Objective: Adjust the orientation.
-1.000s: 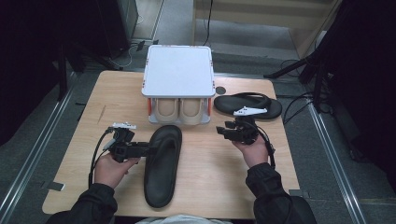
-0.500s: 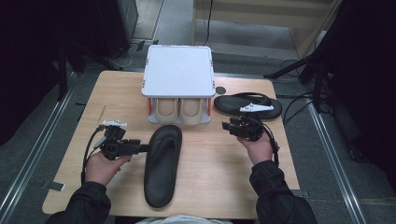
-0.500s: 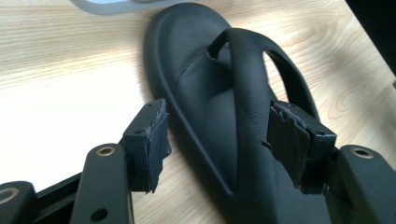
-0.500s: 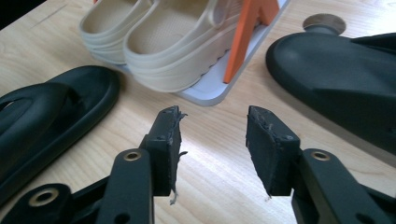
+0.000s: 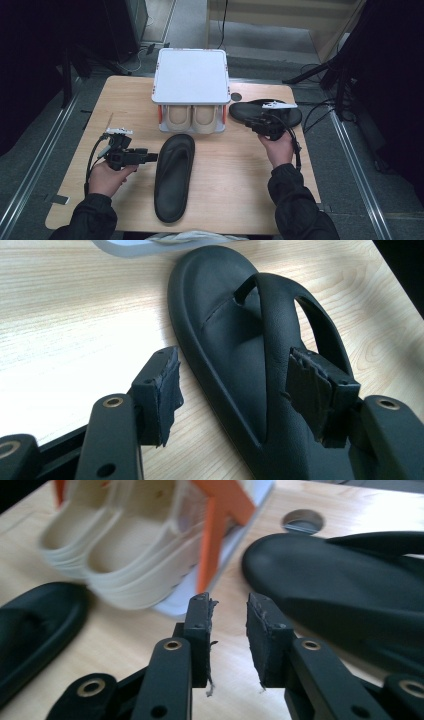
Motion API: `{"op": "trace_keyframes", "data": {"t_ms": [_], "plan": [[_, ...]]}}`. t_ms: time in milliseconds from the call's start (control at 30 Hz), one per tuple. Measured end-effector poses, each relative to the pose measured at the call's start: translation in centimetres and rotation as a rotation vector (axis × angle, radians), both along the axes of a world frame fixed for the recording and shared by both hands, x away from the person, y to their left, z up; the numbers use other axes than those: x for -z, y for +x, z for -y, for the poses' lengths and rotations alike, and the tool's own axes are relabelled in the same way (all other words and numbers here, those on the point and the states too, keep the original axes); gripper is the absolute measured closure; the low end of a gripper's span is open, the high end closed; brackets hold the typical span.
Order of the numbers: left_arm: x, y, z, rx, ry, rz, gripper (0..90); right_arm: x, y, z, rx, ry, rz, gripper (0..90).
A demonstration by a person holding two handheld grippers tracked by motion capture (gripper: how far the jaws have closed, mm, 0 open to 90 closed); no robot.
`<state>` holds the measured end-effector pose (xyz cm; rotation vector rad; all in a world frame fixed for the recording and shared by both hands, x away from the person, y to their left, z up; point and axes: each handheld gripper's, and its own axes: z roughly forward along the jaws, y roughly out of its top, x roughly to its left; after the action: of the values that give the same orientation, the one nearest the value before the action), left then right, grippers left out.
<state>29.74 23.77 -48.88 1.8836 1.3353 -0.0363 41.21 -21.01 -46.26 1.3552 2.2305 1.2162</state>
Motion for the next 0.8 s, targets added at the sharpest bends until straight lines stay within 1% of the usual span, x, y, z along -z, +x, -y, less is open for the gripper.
{"op": "trace_keyframes", "data": {"t_ms": [33, 100, 133, 233, 300, 333, 367, 400, 433, 467, 500, 533, 567, 600, 667, 733, 767, 800], "plan": [[0.0, 0.0, 0.0, 0.002, -0.001, -0.002, 38.8, 0.3, 0.8, 0.2, 0.008, 0.004, -0.011, 75.1], [0.1, 0.1, 0.0, 0.007, 0.002, -0.006, 38.8, 0.5, 1.5, 0.3, 0.013, 0.01, -0.019, 76.5], [0.1, 0.1, 0.0, 0.007, 0.002, -0.006, 38.8, 0.5, 1.5, 0.3, 0.013, 0.01, -0.019, 76.5], [0.1, 0.2, -0.2, 0.004, 0.016, -0.005, 38.6, 0.9, 2.3, 0.3, 0.023, 0.021, -0.022, 82.1], [0.0, 0.2, -0.3, -0.003, 0.01, -0.005, 38.6, 1.5, 3.0, 0.5, 0.034, 0.024, -0.038, 87.4], [0.0, 0.2, -0.4, -0.004, 0.014, -0.002, 38.7, 1.6, 3.4, 0.5, 0.036, 0.01, -0.058, 88.1], [0.0, 0.2, -0.4, -0.004, 0.014, -0.002, 38.7, 1.6, 3.4, 0.5, 0.036, 0.01, -0.058, 88.1], [0.0, 0.2, -0.5, -0.003, 0.013, -0.003, 38.7, 1.5, 3.9, 0.7, 0.049, 0.004, -0.04, 90.0], [0.0, 0.2, -0.5, -0.003, 0.013, -0.003, 38.7, 1.5, 4.1, 0.8, 0.063, 0.023, -0.039, 90.0], [0.0, 0.2, -0.5, -0.003, 0.013, -0.003, 38.7, 1.5, 4.1, 0.8, 0.063, 0.023, -0.039, 90.0], [0.0, 0.2, -0.4, -0.005, 0.014, -0.003, 38.7, 1.7, 4.7, 1.1, 0.083, 0.024, -0.046, 90.0], [0.0, 0.2, -0.4, -0.005, 0.014, -0.003, 38.7, 1.8, 5.0, 1.2, 0.084, 0.007, -0.066, 90.0], [0.0, 0.2, -0.4, -0.002, 0.014, -0.004, 38.7, 1.8, 5.3, 1.2, 0.086, -0.008, -0.072, 90.0], [0.0, 0.2, -0.4, -0.002, 0.014, -0.004, 38.7, 1.8, 5.3, 1.2, 0.086, -0.008, -0.072, 90.0], [0.1, 0.1, -0.4, -0.001, 0.017, -0.008, 38.7, 1.8, 5.9, 1.2, 0.106, 0.003, -0.058, 90.0], [0.1, 0.0, -0.4, -0.003, 0.017, -0.006, 38.7, 1.9, 6.0, 1.1, 0.109, -0.002, -0.058, 90.0], [0.1, -0.1, -0.4, -0.002, 0.02, -0.01, 38.7, 2.4, 6.4, 1.0, 0.119, -0.014, -0.067, 90.0], [0.1, -0.1, -0.4, -0.002, 0.02, -0.01, 38.7, 2.4, 6.4, 1.0, 0.119, -0.014, -0.067, 90.0]]}}
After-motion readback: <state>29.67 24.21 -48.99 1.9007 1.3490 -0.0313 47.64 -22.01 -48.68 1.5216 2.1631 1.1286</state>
